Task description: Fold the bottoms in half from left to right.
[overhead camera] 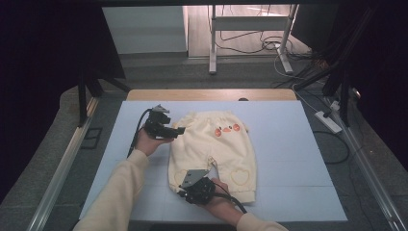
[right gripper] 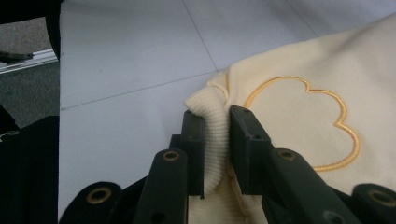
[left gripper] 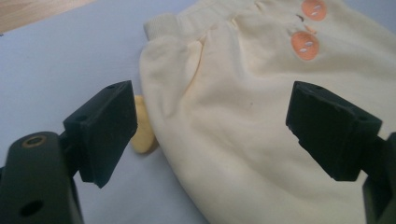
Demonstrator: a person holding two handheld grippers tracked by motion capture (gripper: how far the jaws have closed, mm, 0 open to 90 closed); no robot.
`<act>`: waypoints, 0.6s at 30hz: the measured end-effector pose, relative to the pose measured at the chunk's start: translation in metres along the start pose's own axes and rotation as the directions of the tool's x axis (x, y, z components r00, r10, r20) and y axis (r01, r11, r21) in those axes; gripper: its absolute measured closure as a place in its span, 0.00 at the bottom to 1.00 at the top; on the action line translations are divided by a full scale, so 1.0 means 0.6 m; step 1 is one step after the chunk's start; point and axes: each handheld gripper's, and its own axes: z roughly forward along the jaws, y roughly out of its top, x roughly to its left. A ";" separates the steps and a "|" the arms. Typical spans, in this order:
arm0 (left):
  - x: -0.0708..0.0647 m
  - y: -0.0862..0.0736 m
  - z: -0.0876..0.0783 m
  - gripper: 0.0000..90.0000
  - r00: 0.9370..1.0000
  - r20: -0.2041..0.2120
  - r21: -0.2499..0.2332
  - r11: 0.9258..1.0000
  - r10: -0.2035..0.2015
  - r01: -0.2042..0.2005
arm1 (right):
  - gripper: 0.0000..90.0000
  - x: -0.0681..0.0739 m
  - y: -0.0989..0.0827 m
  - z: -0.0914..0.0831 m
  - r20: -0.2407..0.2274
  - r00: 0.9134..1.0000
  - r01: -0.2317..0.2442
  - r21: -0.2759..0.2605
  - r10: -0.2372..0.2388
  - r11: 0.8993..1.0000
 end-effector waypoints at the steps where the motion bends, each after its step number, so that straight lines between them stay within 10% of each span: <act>1: 0.001 0.000 0.002 0.18 1.000 0.001 0.002 1.000 -0.002 0.002 | 0.84 0.000 0.000 0.000 0.000 1.000 0.000 0.000 0.000 1.000; 18: 0.025 -0.011 0.042 0.19 0.999 -0.007 0.066 0.997 -0.041 0.042 | 0.84 0.001 0.000 0.000 0.006 1.000 0.009 0.004 -0.009 1.000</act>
